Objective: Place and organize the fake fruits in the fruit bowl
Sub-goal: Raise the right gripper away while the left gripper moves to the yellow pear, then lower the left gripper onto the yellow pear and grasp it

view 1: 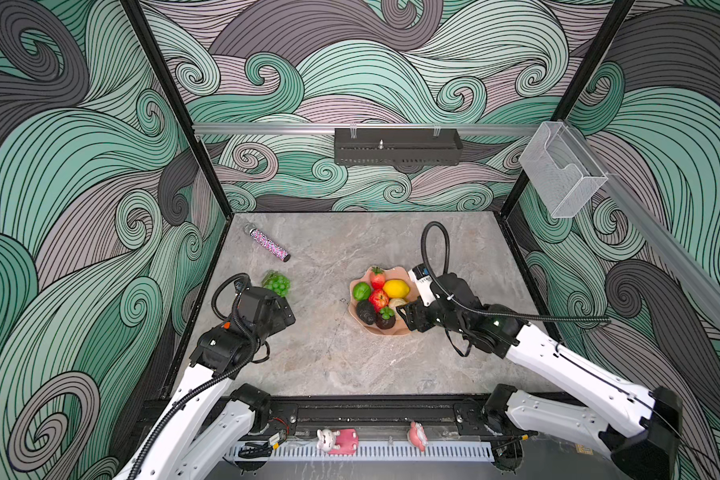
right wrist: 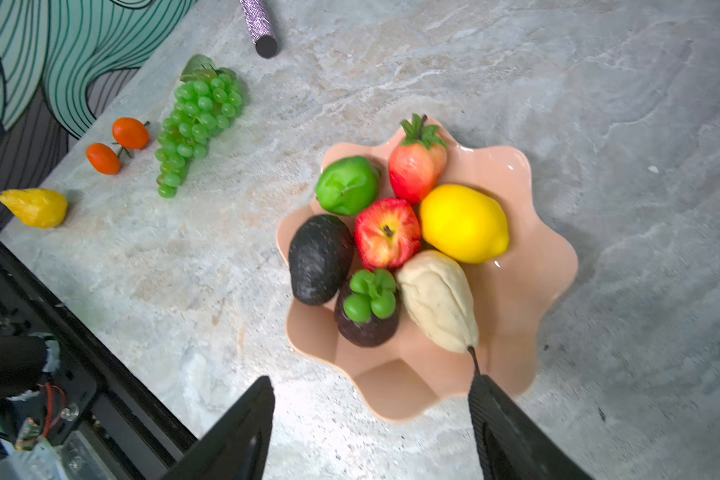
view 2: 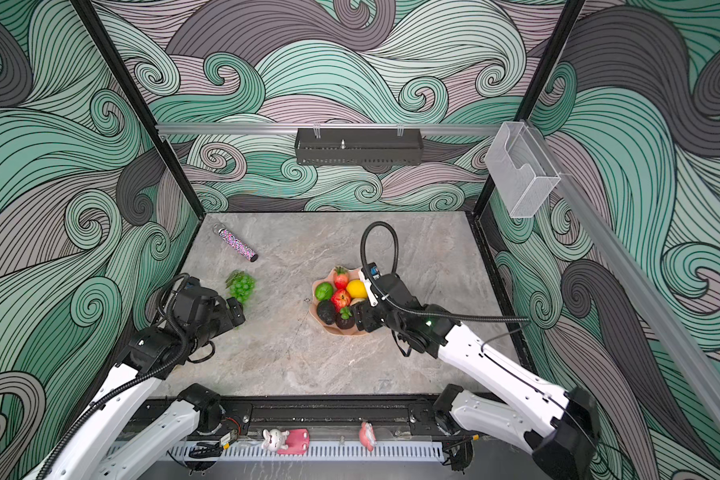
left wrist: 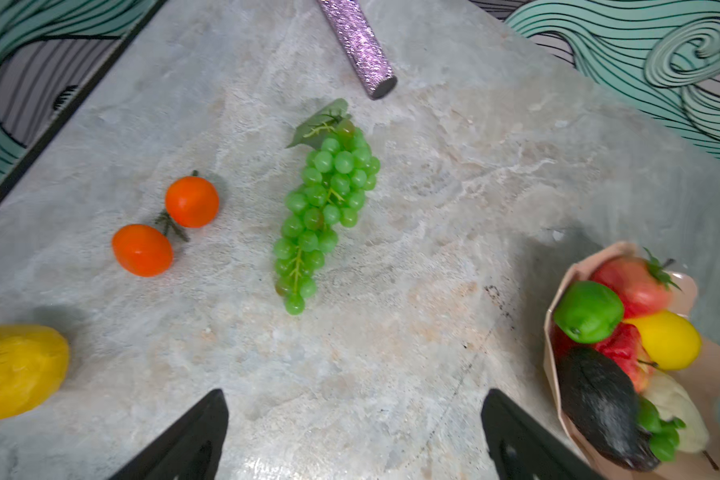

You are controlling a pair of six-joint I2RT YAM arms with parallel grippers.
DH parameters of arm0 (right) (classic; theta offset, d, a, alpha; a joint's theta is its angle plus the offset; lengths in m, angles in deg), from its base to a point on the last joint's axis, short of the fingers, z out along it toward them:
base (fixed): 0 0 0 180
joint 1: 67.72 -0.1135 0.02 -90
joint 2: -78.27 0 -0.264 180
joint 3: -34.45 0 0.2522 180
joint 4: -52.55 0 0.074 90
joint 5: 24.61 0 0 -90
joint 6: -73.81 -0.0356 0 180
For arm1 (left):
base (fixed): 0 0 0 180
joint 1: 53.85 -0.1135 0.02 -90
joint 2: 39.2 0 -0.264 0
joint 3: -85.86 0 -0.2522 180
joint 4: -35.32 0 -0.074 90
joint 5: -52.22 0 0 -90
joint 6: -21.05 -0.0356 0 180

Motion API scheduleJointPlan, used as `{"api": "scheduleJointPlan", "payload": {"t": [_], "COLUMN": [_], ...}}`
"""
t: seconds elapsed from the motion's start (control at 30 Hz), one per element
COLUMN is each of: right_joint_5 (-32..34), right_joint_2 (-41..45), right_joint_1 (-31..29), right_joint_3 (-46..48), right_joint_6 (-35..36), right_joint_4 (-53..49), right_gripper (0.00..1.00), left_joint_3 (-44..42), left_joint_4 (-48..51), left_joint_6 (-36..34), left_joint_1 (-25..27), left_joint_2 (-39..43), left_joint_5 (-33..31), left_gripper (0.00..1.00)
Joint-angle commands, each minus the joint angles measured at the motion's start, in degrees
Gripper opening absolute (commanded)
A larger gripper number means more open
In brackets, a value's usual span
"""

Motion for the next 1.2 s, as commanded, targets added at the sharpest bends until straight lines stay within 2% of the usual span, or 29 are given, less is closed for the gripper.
{"api": "scheduleJointPlan", "payload": {"t": [0.0,0.07,0.23,0.3,0.4,0.53,0.77,1.17], "right_joint_5": [3.52,4.34,3.96,3.96,2.84,1.41,0.28,-1.28], "right_joint_2": [5.31,8.66,16.02,18.25,20.03,18.85,19.26,20.0], "right_joint_1": [0.24,0.81,2.67,3.29,3.66,4.0,4.34,4.38], "right_joint_3": [6.22,9.72,16.66,18.5,20.26,19.86,20.26,20.83], "right_joint_6": [-1.14,-2.0,-3.38,-3.33,-3.54,-3.29,-3.81,-4.25], "right_joint_4": [0.7,0.85,1.0,1.18,2.66,3.37,3.43,3.55], "right_gripper": [0.8,0.82,0.84,0.86,0.86,0.87,0.87,0.87], "left_joint_3": [3.49,4.01,4.22,4.05,2.93,0.27,-4.84,-6.73], "left_joint_4": [5.74,5.99,10.0,11.33,11.51,11.3,7.71,-1.5], "left_joint_6": [1.68,1.44,5.04,6.81,8.6,12.31,15.02,24.03], "left_joint_1": [-4.53,-9.15,-25.25,-29.9,-33.79,-36.45,-42.17,-44.32], "left_joint_2": [-3.92,-6.88,-13.8,-15.68,-16.72,-14.96,-14.22,-25.97], "left_joint_5": [-3.95,-2.7,-2.55,-2.63,-5.54,-9.35,-8.94,-8.96], "left_gripper": [0.98,0.98,0.98,0.98,0.98,0.98,0.95,0.87]}}
